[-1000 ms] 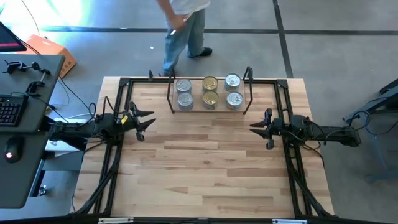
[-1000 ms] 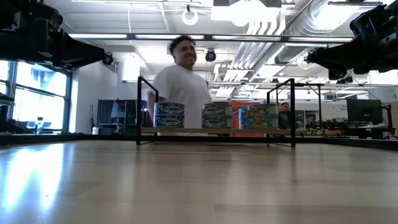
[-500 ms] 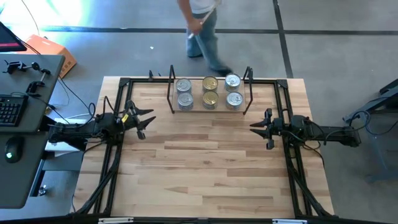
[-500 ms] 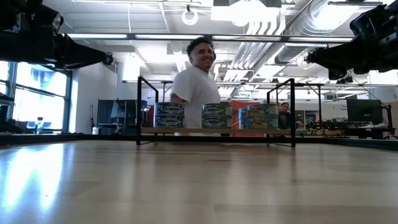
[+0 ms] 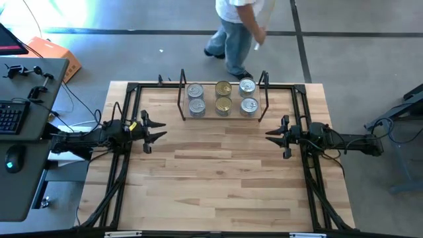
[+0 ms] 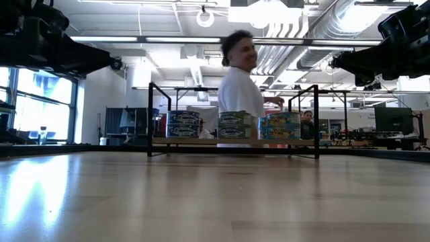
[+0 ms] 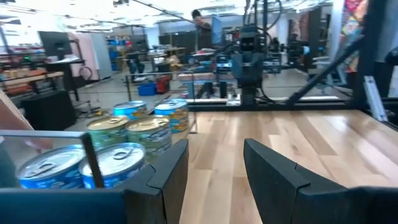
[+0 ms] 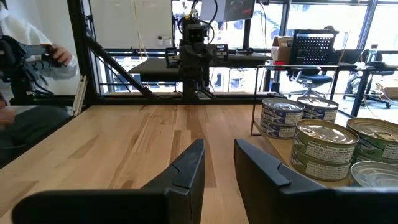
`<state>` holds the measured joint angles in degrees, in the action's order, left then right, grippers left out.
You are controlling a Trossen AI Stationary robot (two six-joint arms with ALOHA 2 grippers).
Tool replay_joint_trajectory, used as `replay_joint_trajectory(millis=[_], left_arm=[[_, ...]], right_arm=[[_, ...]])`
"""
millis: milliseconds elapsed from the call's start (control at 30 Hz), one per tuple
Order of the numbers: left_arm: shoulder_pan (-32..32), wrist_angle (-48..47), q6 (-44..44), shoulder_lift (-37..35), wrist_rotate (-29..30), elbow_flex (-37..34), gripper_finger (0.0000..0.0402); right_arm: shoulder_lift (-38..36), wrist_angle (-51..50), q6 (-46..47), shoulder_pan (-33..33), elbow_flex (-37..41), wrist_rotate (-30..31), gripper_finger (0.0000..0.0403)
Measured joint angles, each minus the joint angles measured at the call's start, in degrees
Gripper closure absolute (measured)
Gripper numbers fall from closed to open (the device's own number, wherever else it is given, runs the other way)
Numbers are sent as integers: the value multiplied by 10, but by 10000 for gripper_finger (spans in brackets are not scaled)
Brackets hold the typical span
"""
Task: Stack canned seafood by type on shelf
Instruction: Return to Home Position
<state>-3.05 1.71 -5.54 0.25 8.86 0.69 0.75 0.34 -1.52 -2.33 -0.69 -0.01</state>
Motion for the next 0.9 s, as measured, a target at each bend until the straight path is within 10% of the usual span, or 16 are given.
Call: replay_joint_trajectory(millis=[900], left_arm=[[-22,-1,0,0,-7,0,255]], right_arm=[[0,0,0,0,0,0,324]])
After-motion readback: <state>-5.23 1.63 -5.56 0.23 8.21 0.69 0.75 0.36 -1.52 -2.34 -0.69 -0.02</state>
